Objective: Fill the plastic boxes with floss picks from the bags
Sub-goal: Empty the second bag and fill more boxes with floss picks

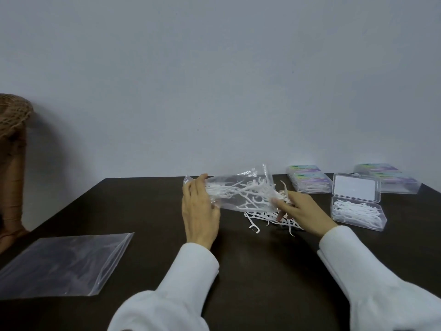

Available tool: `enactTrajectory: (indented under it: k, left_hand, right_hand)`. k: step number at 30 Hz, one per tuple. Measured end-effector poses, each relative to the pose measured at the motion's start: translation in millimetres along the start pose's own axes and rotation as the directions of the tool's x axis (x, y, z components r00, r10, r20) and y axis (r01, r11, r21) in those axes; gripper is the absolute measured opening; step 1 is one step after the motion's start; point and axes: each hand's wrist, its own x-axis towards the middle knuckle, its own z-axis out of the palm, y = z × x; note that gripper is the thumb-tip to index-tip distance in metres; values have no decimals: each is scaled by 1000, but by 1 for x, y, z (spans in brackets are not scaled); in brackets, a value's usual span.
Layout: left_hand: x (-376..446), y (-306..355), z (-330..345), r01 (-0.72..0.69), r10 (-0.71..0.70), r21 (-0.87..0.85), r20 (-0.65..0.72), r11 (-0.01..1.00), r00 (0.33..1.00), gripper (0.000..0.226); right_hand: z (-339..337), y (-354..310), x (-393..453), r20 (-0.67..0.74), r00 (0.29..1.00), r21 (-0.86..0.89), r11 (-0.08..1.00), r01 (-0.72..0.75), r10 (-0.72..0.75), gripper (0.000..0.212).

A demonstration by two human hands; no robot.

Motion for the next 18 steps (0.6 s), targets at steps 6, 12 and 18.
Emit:
enactTrajectory:
  k: [6,12,18]
  left_hand:
    - [2,0,-7,209,-214,-103,-41,972,976,60]
    - [6,-3,-9,258,-264,-95,-53,961,963,59]
    - [9,-8,-9,293,-299,-79,-78,953,951,58]
  right_hand:
    - [-6,4,1,-78,997,122,992,-16,26,26]
    - [-7,8,2,-75,996,171,984,-44,57,25]
    - [-11,6,0,-91,991,214,974,-81,102,22]
